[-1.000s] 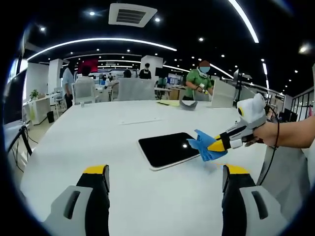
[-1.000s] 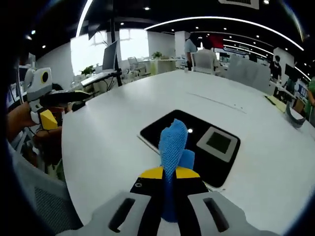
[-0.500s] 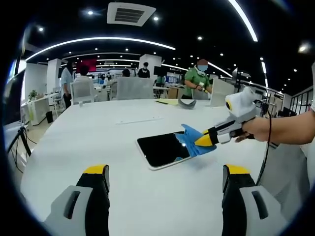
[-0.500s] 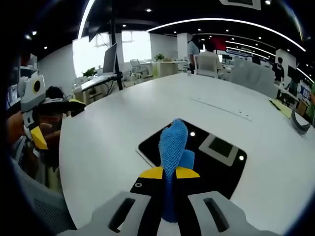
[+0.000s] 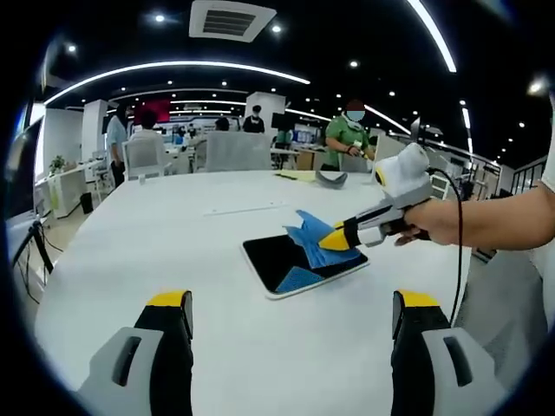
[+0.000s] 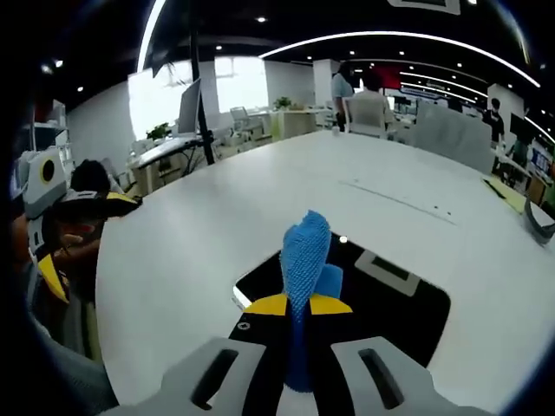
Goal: Wipe the mirror surface with the cleaning cloth until all visible marks leave the cleaned area.
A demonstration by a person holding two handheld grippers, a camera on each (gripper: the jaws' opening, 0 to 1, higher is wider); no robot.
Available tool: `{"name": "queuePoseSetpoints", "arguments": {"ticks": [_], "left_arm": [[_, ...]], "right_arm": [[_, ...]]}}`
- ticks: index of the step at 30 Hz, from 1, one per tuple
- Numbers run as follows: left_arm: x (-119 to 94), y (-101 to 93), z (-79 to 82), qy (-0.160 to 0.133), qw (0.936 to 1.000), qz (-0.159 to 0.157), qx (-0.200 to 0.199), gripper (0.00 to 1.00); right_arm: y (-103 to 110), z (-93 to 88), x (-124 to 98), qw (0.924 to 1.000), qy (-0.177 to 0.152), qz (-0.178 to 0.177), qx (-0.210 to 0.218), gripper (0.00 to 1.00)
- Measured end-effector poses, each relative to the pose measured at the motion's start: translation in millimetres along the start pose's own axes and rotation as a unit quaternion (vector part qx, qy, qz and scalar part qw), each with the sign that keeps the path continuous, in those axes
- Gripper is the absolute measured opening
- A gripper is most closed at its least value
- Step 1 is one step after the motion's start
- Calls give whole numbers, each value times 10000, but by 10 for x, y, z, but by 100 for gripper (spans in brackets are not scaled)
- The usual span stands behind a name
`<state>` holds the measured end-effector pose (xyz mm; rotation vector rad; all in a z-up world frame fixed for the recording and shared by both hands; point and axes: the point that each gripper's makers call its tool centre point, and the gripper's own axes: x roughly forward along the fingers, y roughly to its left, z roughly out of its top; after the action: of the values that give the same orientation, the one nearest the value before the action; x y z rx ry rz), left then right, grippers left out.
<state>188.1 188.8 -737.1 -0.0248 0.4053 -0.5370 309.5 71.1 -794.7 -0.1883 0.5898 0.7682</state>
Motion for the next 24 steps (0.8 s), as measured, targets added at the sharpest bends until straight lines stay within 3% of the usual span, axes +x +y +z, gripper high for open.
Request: {"name": "queuePoseSetpoints", "arguments": {"ticks": [16,24], "left_arm": [[144,45,4,74,10000,-59,-28,97],[172,99,-80,156,9998,-49,-107,97]], "right_arm": [[-164,230,488,9999,-6,-79,-99,1],[-178,286,635,9999,20,-64,-133,1]]}}
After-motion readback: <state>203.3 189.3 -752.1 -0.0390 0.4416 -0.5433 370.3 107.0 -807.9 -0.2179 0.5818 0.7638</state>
